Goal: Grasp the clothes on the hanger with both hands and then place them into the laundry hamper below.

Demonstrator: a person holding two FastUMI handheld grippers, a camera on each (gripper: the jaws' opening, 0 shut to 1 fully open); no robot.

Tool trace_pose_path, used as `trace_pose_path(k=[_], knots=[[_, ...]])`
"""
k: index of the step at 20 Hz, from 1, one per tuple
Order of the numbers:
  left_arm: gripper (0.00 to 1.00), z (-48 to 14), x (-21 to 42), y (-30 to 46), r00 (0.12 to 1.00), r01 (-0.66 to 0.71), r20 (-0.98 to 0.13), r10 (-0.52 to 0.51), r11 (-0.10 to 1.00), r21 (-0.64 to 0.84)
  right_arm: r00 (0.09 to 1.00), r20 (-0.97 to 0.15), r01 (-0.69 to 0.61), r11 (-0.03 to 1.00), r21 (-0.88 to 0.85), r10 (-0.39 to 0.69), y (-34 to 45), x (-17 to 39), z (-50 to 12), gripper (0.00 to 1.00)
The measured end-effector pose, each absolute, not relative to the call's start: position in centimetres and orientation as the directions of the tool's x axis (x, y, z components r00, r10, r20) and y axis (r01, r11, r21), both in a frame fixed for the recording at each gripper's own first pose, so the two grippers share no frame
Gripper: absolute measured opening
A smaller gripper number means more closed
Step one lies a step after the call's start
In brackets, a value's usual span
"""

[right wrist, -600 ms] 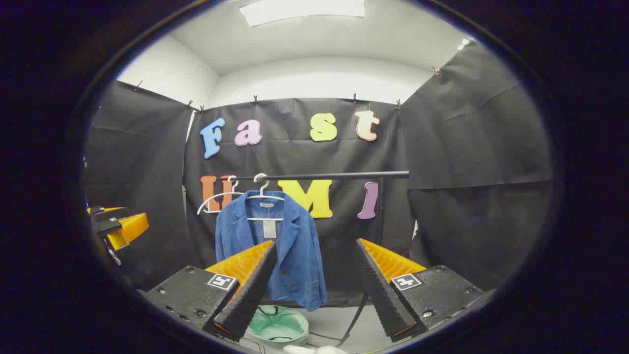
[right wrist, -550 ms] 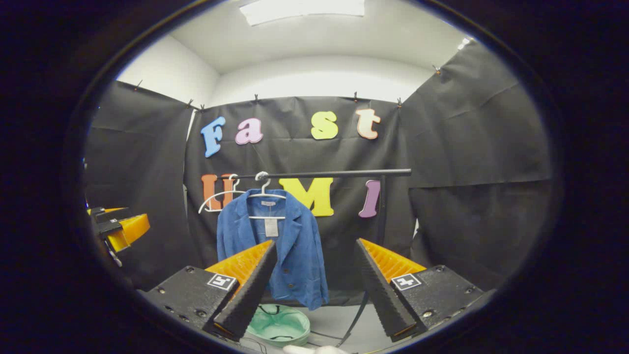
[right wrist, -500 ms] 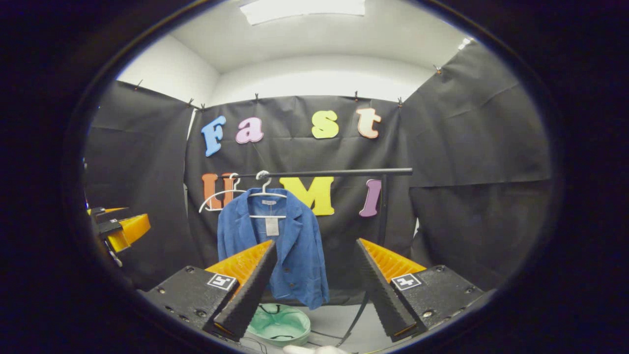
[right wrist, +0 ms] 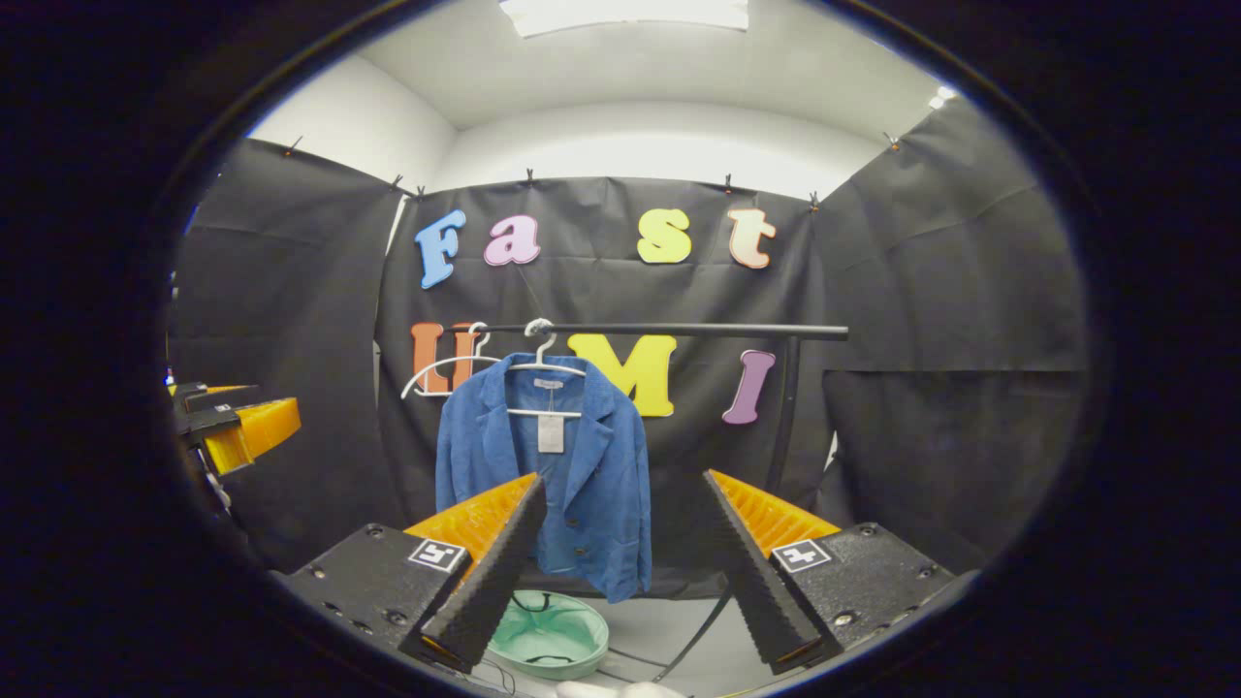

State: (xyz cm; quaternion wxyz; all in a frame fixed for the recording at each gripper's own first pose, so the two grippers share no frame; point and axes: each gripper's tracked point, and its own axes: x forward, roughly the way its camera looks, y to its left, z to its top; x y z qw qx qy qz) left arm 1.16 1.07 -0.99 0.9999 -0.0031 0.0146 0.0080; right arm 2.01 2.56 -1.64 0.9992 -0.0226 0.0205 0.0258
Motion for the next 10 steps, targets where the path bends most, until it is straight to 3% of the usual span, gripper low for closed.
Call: trace_pose_path(k=[10], knots=[[1.0,-2.3,4.9,0.2,0.998,-0.037,-0.043,0.037,0.999,-0.001,0.993,-0.053,-0.11,0.994,-0.025,0.109,3.0,7.4,-3.5,1.0]])
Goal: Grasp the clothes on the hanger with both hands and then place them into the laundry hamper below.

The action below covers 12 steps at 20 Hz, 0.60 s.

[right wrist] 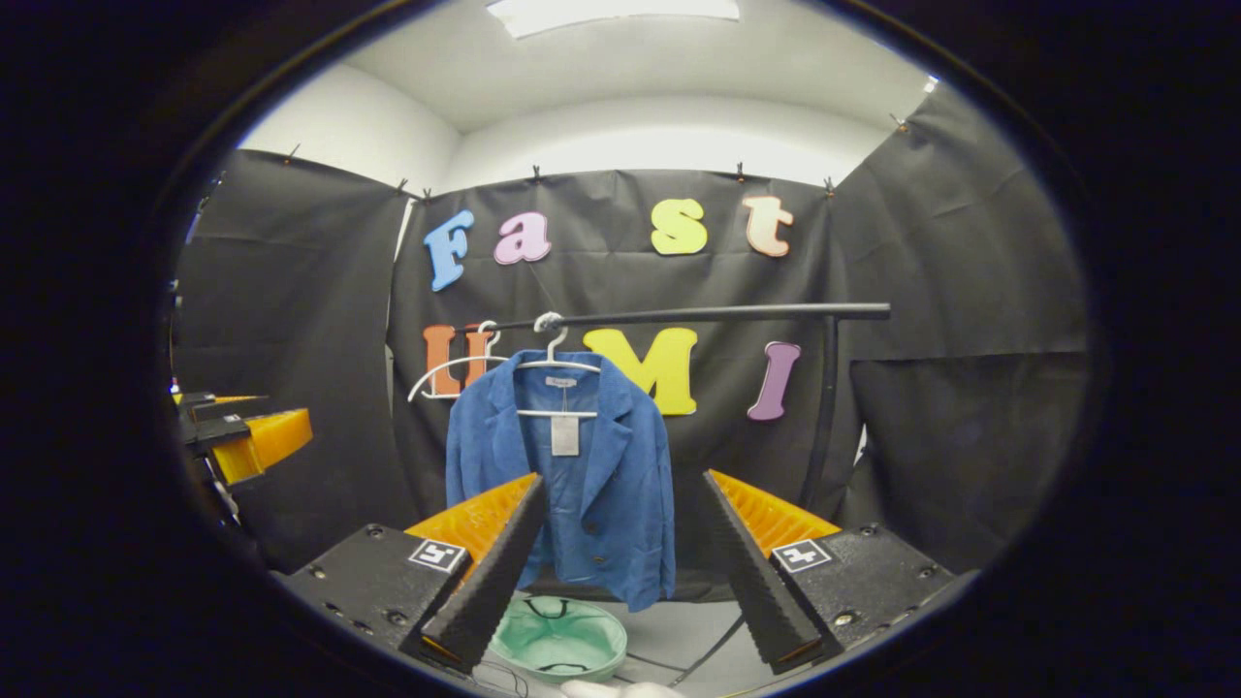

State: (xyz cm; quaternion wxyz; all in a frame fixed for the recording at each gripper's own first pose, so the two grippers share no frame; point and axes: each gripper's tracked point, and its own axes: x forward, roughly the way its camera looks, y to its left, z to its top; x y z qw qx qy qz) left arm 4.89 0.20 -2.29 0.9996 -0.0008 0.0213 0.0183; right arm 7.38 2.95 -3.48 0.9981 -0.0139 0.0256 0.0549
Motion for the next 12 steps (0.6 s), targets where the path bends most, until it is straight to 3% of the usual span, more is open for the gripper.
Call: trace_pose_path(k=[12], knots=[[1.0,-5.3,13.9,-3.0,0.999,0.019,-0.034,-0.021,0.998,-0.061,0.981,-0.097,-0.173,0.984,-0.045,0.168,4.3,18.5,-7.5,1.0]])
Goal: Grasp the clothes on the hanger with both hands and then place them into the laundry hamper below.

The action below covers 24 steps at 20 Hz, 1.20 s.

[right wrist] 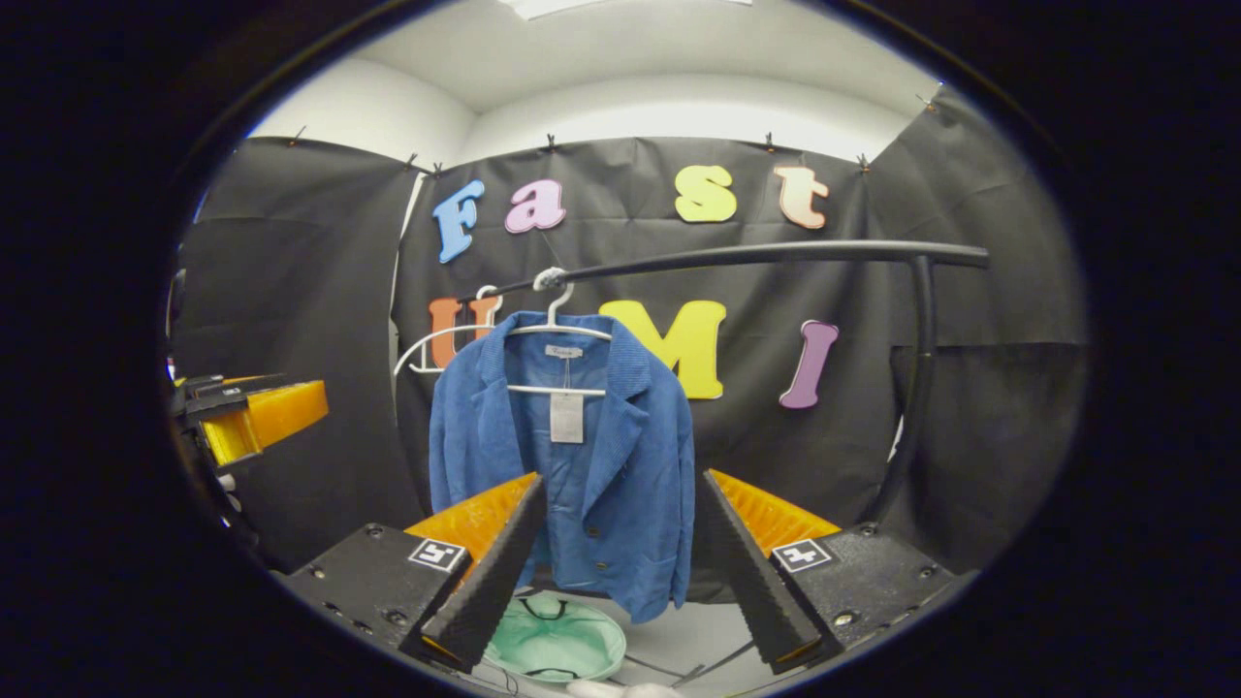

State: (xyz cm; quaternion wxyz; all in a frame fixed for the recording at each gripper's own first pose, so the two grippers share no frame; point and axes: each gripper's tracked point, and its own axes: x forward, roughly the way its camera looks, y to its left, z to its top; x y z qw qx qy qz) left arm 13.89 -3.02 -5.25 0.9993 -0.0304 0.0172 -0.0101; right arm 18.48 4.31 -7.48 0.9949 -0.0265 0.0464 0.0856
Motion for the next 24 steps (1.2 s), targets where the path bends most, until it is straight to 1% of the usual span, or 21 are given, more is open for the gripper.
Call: trace_pose_path(k=[4,6,7,8,9,10,11,13,19,20,21,22,23,24], knots=[[1.0,-7.3,18.3,-3.8,0.999,-0.008,-0.043,0.007,0.999,-0.042,0.978,-0.099,-0.187,0.981,-0.046,0.182,4.7,22.9,-8.4,1.0],[0.92,-7.9,20.4,-4.6,0.999,-0.005,-0.036,0.003,0.999,-0.051,0.975,-0.115,-0.194,0.98,-0.042,0.188,4.9,25.2,-9.2,1.0],[1.0,-8.2,21.3,-5.2,0.999,0.003,-0.033,-0.005,0.998,-0.063,0.973,-0.125,-0.201,0.979,-0.038,0.195,5.1,26.4,-9.6,1.0],[1.0,-8.5,22.3,-5.7,1.0,0.013,-0.027,-0.015,0.998,-0.069,0.97,-0.133,-0.208,0.977,-0.038,0.202,5.2,27.5,-10.1,1.0],[0.96,-8.7,23.3,-6.1,1.0,0.022,-0.017,-0.023,0.997,-0.067,0.969,-0.141,-0.212,0.976,-0.039,0.205,5.2,28.7,-10.4,1.0],[0.96,-8.9,24.3,-6.3,1.0,0.021,-0.009,-0.021,0.998,-0.061,0.967,-0.144,-0.219,0.975,-0.042,0.211,5.3,29.8,-10.7,1.0],[1.0,-9.2,25.3,-6.5,1.0,0.018,-0.004,-0.019,0.998,-0.057,0.965,-0.148,-0.223,0.974,-0.044,0.215,5.3,30.8,-11.0,1.0],[1.0,-10.2,27.4,-6.9,1.0,0.011,0.003,-0.011,0.999,-0.046,0.965,-0.146,-0.229,0.972,-0.054,0.219,5.3,32.9,-11.6,1.0],[1.0,-12.9,32.7,-7.5,0.999,-0.029,-0.025,0.029,1.0,-0.006,0.95,-0.177,-0.265,0.964,-0.026,0.256,6.6,38.6,-13.3,1.0],[0.96,-13.2,33.5,-7.3,0.999,-0.04,-0.031,0.04,0.999,-0.003,0.948,-0.178,-0.272,0.962,-0.024,0.263,6.9,39.2,-13.4,1.0],[0.96,-13.6,34.0,-7.3,0.998,-0.044,-0.034,0.043,0.999,-0.007,0.946,-0.175,-0.281,0.96,-0.019,0.273,7.3,39.8,-13.4,1.0],[1.0,-13.8,34.5,-7.3,0.998,-0.053,-0.038,0.052,0.999,-0.012,0.944,-0.177,-0.286,0.958,-0.016,0.278,7.7,40.4,-13.4,1.0],[0.96,-14.2,35.1,-7.0,0.997,-0.065,-0.051,0.064,0.998,-0.013,0.94,-0.18,-0.297,0.955,-0.009,0.291,8.2,40.9,-13.5,1.0],[1.0,-14.6,35.5,-6.8,0.995,-0.082,-0.061,0.081,0.997,-0.011,0.935,-0.179,-0.31,0.951,0.0,0.305,8.8,41.4,-13.6,1.0]])
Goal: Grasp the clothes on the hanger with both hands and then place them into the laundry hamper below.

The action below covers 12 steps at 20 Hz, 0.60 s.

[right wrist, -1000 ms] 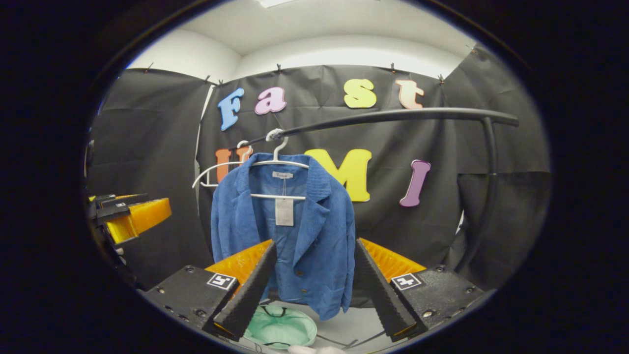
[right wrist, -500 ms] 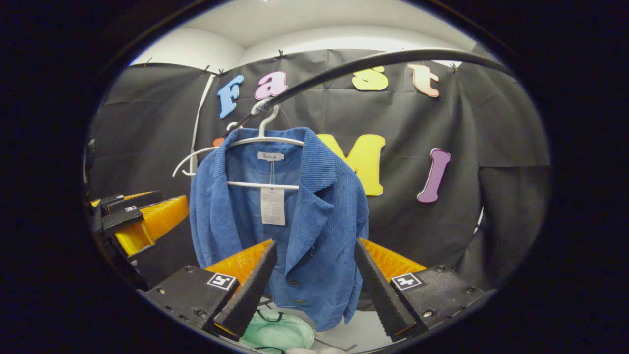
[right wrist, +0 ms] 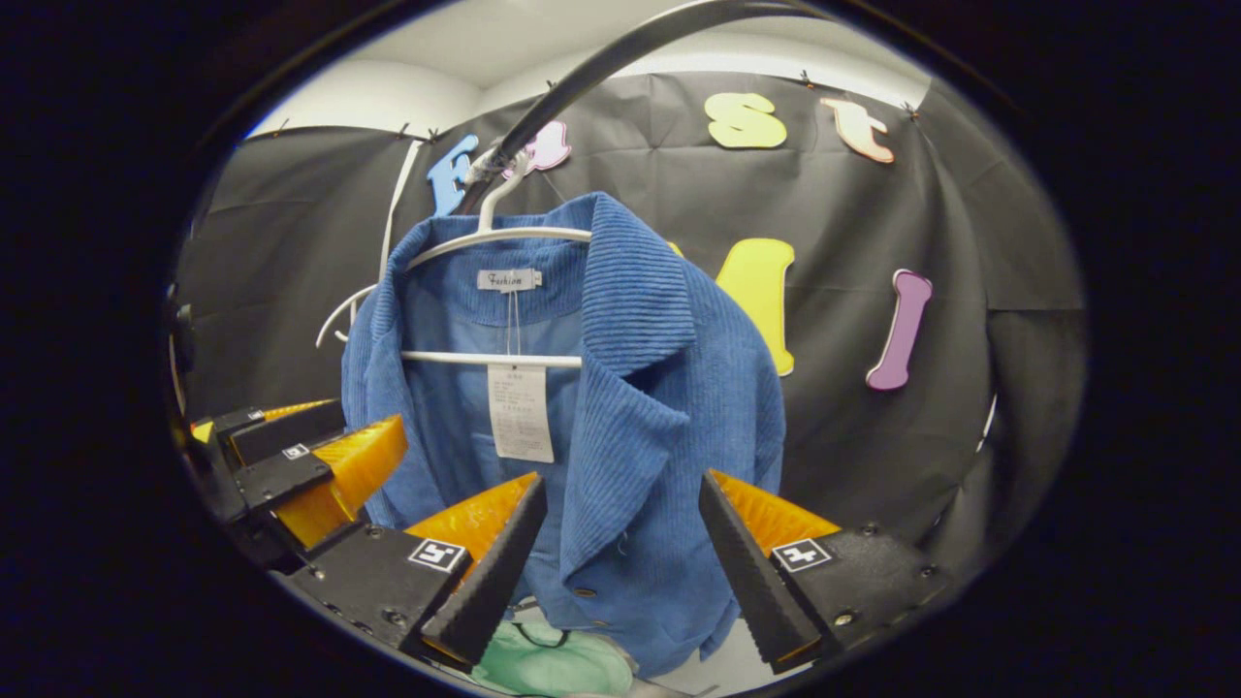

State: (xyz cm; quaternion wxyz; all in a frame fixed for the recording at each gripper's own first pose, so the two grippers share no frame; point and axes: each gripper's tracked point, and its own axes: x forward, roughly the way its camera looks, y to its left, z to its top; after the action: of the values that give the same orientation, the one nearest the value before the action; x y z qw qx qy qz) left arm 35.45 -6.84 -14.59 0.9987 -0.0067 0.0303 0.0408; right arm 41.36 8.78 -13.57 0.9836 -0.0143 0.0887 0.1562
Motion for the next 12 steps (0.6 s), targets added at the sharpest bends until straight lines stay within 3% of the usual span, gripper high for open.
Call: trace_pose_path(k=[1,4,6,7,8,10,11,12], knots=[[0.96,-15.0,36.0,-6.6,0.993,-0.09,-0.072,0.089,0.996,-0.006,0.932,-0.185,-0.316,0.949,0.002,0.311,9.2,41.9,-13.8,1.0],[0.97,-16.4,37.1,-6.7,0.99,-0.099,-0.102,0.1,0.995,0.013,0.923,-0.216,-0.324,0.946,0.01,0.318,9.8,43.2,-14.9,0.98],[0.96,-17.1,37.8,-6.7,0.988,-0.105,-0.113,0.106,0.994,0.017,0.921,-0.231,-0.319,0.948,0.015,0.314,9.8,44.0,-15.4,0.87],[0.97,-17.3,38.0,-6.7,0.987,-0.111,-0.117,0.112,0.994,0.018,0.918,-0.242,-0.319,0.948,0.014,0.313,9.7,44.2,-15.6,0.75],[0.97,-17.4,38.3,-6.6,0.986,-0.116,-0.119,0.117,0.993,0.015,0.915,-0.249,-0.323,0.946,0.017,0.316,9.7,44.3,-15.8,0.71],[0.73,-17.8,38.6,-6.4,0.983,-0.132,-0.125,0.132,0.991,0.009,0.913,-0.26,-0.317,0.948,0.026,0.313,9.3,44.7,-16.2,0.59],[0.62,-18.1,38.6,-6.1,0.98,-0.142,-0.142,0.143,0.99,0.013,0.91,-0.269,-0.318,0.947,0.037,0.316,9.1,44.8,-16.4,0.45],[0.5,-18.3,38.6,-5.9,0.977,-0.142,-0.157,0.143,0.99,0.015,0.906,-0.271,-0.325,0.945,0.048,0.325,9.0,44.8,-16.3,0.39]])
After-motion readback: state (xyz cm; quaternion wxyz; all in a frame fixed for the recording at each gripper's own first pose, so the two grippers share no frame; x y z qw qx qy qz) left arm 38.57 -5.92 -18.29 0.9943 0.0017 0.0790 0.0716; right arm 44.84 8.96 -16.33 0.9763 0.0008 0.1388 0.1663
